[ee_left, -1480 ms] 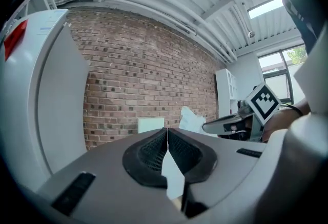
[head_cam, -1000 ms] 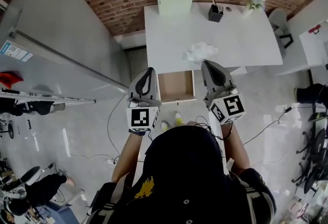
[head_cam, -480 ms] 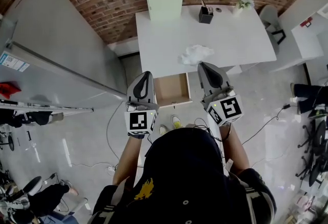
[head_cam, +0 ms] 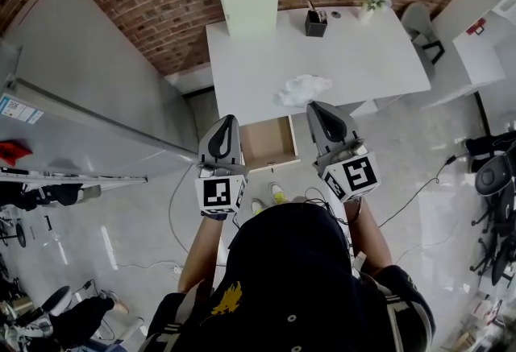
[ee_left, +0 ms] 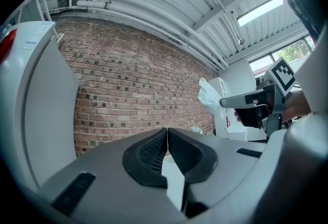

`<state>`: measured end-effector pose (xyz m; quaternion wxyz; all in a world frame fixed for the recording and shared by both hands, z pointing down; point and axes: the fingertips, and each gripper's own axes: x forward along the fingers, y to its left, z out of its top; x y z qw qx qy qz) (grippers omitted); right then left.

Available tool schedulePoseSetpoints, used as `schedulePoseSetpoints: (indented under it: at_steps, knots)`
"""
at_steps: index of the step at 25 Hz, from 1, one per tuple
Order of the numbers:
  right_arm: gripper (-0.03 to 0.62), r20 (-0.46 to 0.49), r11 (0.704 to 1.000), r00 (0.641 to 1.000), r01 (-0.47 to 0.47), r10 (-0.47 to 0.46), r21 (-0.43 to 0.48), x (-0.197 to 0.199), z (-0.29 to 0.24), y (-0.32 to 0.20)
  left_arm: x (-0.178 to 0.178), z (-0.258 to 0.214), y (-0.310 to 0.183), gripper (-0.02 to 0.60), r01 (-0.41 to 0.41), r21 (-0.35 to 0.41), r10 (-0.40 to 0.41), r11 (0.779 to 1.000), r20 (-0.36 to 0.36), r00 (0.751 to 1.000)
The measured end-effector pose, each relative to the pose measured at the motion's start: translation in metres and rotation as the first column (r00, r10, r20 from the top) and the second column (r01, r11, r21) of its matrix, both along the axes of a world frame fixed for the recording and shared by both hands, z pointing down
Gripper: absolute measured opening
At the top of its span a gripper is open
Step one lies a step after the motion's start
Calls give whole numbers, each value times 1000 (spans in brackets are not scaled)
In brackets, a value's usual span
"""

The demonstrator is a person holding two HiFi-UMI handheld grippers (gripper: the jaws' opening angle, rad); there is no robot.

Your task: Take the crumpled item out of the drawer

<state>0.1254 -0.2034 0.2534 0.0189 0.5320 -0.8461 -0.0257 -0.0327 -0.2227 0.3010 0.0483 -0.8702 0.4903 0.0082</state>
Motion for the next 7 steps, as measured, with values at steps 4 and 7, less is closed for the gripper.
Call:
schedulePoseSetpoints:
  at_steps: [4,7]
  knots:
    - [23,-17,1000,1000,3,-3,11,0,-5,2,4,1,0,20,-8,-4,8,1000,4,1000]
    - [23,-13,1000,1000,6,-6,29,1,-14,2,8,-3,-1,20,-14,3,14,1000,6,1000]
